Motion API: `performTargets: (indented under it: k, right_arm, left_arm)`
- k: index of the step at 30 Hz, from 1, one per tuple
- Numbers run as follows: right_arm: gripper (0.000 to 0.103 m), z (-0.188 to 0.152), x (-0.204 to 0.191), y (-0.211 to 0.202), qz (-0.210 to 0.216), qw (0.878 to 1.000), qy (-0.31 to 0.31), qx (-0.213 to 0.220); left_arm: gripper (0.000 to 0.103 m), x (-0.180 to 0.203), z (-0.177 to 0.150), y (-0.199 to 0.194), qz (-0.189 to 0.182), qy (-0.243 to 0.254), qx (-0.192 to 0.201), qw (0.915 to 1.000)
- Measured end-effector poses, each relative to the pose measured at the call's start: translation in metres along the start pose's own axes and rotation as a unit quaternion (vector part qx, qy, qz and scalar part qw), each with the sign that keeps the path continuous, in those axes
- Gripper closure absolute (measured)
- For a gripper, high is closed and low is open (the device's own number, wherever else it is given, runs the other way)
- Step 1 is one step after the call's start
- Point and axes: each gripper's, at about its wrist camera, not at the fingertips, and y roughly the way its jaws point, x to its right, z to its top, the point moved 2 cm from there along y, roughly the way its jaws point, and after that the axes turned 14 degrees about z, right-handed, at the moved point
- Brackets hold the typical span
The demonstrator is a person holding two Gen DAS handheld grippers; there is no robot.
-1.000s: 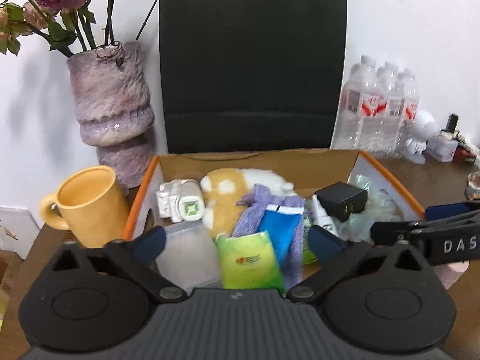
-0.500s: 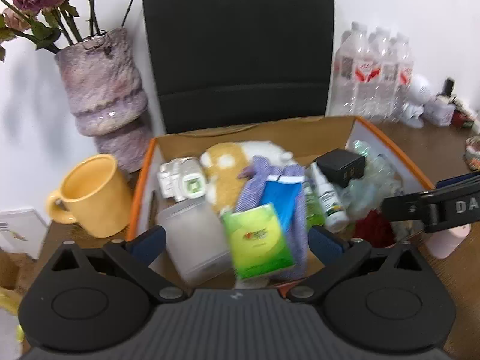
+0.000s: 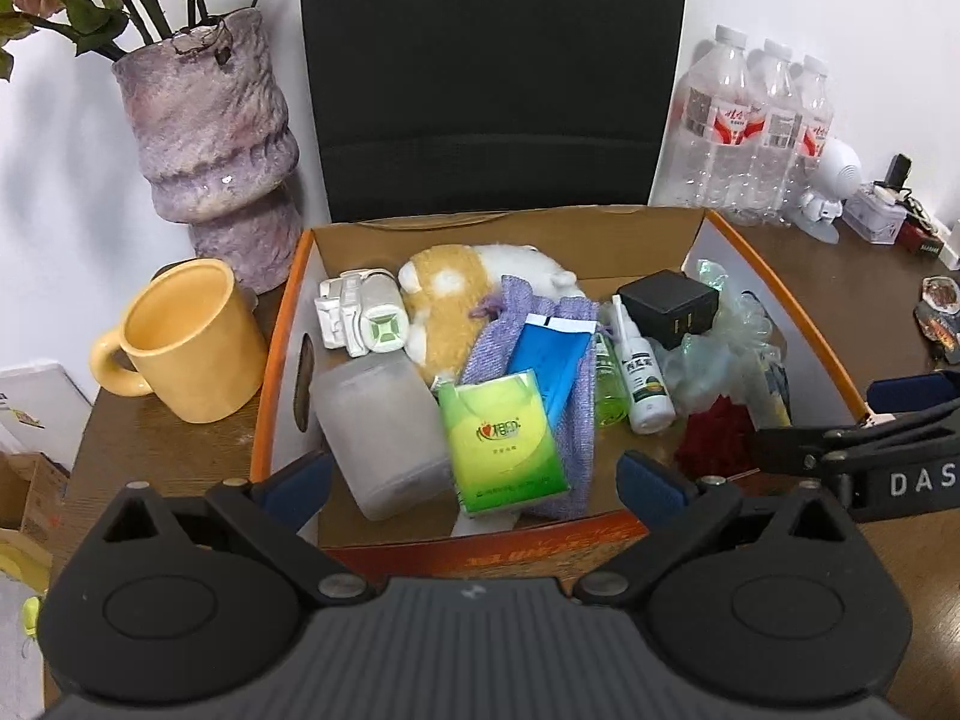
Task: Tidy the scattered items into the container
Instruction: 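Withdraw both tools from the box back over the table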
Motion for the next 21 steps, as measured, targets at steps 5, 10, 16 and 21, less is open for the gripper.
performTargets:
  k: [5, 10, 16, 21]
  right_arm:
    - [0.0, -0.001, 0.0, -0.003, -0.003, 1.0, 0.005, -0.007]
    - [0.0, -0.013, -0.014, -0.031, -0.002, 1.0, 0.001, 0.007]
    - [0.0, -0.047, -0.033, -0.069, -0.025, 0.999, -0.039, 0.013]
    - [0.0, -0.089, -0.037, -0.094, 0.0, 1.0, -0.022, 0.019]
  left_arm:
    - [0.0, -0.001, 0.001, -0.001, -0.015, -0.006, -0.011, 0.9998]
    - [0.0, -0.01, -0.007, -0.033, -0.02, -0.042, 0.011, 0.9989]
    - [0.0, -0.016, -0.035, -0.084, -0.022, -0.035, 0.028, 0.9988]
    - [0.0, -0.016, -0.079, -0.122, -0.023, -0.05, 0.047, 0.9974]
